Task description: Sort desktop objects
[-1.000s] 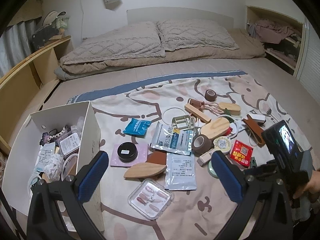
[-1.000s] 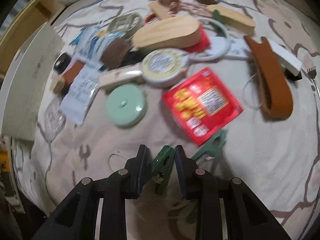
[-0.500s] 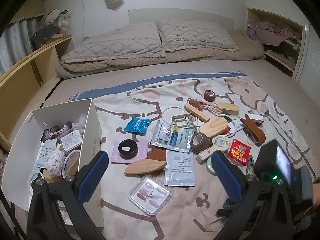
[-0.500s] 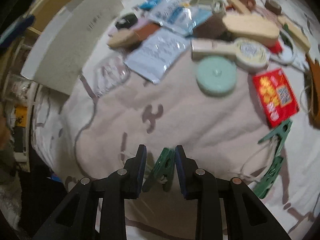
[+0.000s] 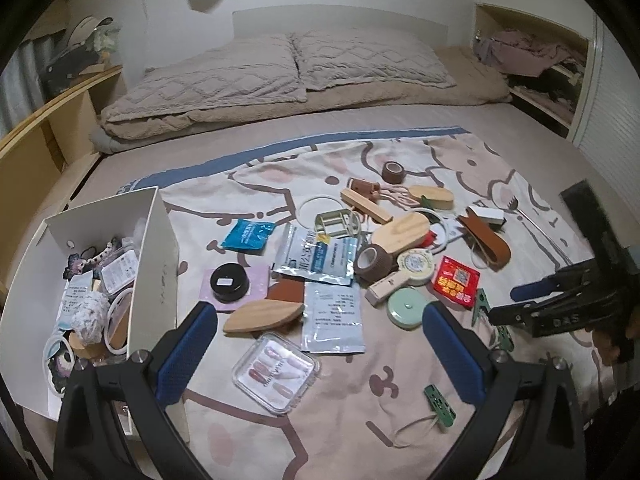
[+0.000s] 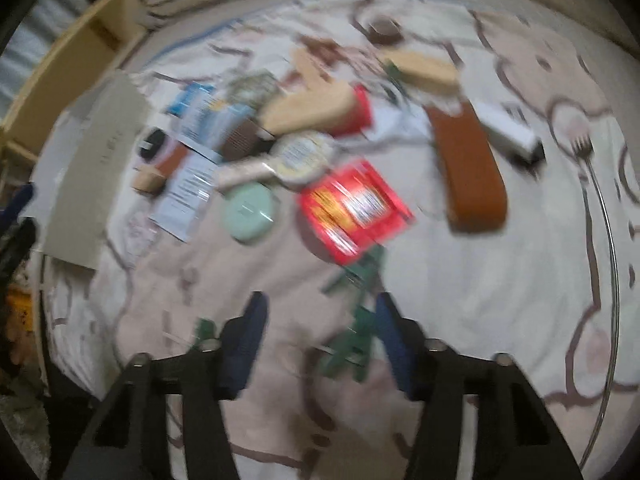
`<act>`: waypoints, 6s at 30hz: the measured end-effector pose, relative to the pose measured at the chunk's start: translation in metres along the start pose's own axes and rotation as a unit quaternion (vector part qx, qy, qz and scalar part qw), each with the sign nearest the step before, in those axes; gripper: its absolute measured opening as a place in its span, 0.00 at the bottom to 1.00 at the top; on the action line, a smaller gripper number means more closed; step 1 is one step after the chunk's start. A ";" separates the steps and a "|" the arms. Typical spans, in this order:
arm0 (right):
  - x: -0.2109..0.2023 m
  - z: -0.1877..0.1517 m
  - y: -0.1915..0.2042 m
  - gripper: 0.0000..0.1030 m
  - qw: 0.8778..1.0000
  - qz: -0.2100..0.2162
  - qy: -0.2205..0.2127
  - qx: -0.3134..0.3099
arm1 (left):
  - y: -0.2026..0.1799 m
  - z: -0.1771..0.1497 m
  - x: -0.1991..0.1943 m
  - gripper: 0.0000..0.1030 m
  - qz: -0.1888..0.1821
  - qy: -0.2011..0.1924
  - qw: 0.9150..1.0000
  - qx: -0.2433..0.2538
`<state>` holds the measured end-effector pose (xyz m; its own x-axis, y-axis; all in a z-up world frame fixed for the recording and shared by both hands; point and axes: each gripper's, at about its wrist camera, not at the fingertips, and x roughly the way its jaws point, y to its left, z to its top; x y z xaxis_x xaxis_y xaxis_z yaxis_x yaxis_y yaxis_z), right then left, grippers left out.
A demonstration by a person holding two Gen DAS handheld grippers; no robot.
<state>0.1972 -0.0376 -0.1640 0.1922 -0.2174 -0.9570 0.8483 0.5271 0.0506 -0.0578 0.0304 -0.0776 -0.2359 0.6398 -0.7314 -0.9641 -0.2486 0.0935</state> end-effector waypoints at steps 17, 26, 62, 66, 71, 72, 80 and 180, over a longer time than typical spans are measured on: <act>0.019 -0.035 0.007 0.25 0.998 0.009 0.063 -0.025 | -0.016 -0.001 0.011 1.00 -0.016 0.027 0.999 -0.003; 0.012 -0.033 -0.005 0.25 0.998 -0.021 0.055 -0.002 | -0.023 -0.001 0.014 1.00 -0.021 0.034 0.999 -0.003; 0.004 -0.016 -0.013 0.25 0.995 -0.015 0.037 0.088 | -0.042 -0.010 0.048 1.00 -0.021 0.088 0.996 -0.007; 0.019 -0.023 0.002 0.25 0.995 -0.011 0.067 0.066 | -0.057 -0.020 0.058 1.00 -0.021 0.113 0.993 0.007; 0.023 -0.031 0.005 0.25 0.994 -0.028 0.076 0.076 | -0.077 -0.035 0.068 1.00 -0.021 0.136 0.990 0.039; 0.022 -0.032 0.003 0.25 0.994 -0.032 0.076 0.077 | -0.082 -0.039 0.069 1.00 -0.022 0.140 0.989 0.046; 0.012 -0.037 -0.028 0.25 0.989 -0.056 0.063 0.119 | -0.093 -0.060 0.081 1.00 -0.009 0.164 0.982 0.093; 0.013 -0.052 -0.023 0.41 0.970 -0.111 0.019 -0.217 | -0.086 -0.075 0.085 0.94 -0.052 0.170 0.970 0.165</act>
<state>0.1548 -0.0098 -0.1919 0.0028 -0.3381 -0.9411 0.5779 0.7686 -0.2744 0.0140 0.0517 -0.1981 -0.1354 0.3575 -0.9240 -0.9804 0.0865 0.1771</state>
